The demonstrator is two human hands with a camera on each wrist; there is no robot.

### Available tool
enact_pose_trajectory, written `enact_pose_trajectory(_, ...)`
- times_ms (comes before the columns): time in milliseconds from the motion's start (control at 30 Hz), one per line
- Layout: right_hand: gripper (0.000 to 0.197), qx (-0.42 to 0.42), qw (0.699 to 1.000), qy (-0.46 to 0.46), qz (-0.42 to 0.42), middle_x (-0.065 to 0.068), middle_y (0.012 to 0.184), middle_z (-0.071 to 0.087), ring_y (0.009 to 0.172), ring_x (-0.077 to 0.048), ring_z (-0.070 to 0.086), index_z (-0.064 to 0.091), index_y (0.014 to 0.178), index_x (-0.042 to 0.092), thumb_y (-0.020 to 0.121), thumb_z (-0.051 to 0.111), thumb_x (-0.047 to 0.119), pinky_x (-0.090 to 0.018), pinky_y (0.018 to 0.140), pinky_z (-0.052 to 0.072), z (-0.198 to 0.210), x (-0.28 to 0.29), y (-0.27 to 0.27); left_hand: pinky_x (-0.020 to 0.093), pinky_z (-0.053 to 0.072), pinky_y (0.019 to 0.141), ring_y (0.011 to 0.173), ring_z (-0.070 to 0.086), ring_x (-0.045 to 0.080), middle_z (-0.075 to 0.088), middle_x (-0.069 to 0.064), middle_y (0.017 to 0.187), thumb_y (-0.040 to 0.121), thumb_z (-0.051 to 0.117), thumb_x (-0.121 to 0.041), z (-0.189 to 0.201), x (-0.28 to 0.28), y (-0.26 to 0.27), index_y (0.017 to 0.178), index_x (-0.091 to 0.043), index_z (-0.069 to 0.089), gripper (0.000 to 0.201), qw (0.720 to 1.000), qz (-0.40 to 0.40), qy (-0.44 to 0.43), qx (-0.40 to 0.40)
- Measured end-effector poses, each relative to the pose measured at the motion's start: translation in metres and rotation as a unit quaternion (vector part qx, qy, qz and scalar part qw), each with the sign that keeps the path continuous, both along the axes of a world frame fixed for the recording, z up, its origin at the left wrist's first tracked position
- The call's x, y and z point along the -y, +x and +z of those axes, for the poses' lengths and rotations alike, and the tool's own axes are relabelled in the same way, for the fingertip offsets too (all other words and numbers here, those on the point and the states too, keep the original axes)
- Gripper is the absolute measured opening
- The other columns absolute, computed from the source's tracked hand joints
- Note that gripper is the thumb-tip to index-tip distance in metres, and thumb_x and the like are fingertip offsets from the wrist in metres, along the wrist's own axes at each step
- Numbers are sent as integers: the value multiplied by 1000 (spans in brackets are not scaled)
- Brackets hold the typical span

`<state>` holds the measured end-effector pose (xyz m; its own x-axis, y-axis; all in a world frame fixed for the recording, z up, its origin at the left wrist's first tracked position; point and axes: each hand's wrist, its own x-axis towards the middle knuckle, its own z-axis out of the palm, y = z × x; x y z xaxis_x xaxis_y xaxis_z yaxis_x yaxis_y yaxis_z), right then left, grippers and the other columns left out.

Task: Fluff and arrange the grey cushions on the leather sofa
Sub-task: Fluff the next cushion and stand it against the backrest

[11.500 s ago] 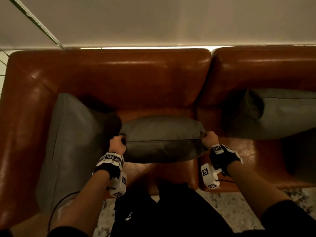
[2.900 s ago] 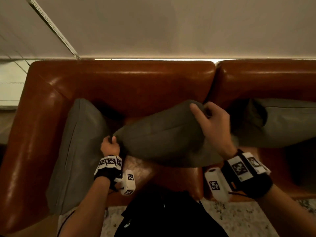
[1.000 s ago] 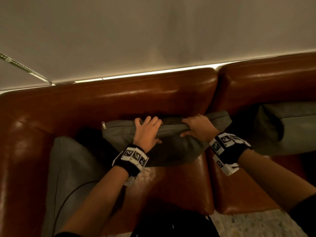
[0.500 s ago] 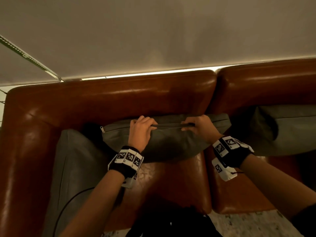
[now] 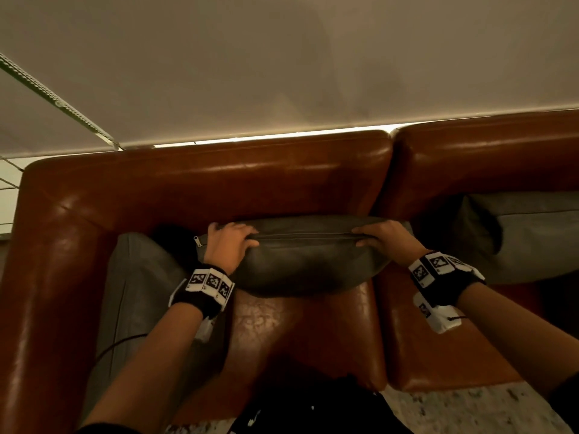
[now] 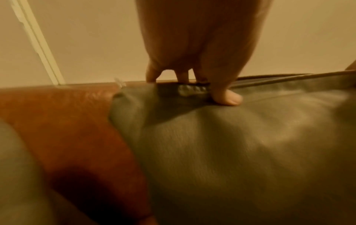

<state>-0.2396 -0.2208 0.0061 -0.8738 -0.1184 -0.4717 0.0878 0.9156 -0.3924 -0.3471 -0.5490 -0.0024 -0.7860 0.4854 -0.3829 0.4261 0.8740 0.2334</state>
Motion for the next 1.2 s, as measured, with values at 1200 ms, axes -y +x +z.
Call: enact_pose_trajectory(1200, 41, -95, 808, 0, -582, -22, 128, 50, 120, -38, 47, 48, 125, 0, 94, 52, 27, -44, 98, 37, -25, 13, 9, 41, 36, 99, 118, 48, 40, 53, 29, 125, 98, 39, -22, -21, 33, 12, 121, 5, 50, 37, 845, 491, 199, 69)
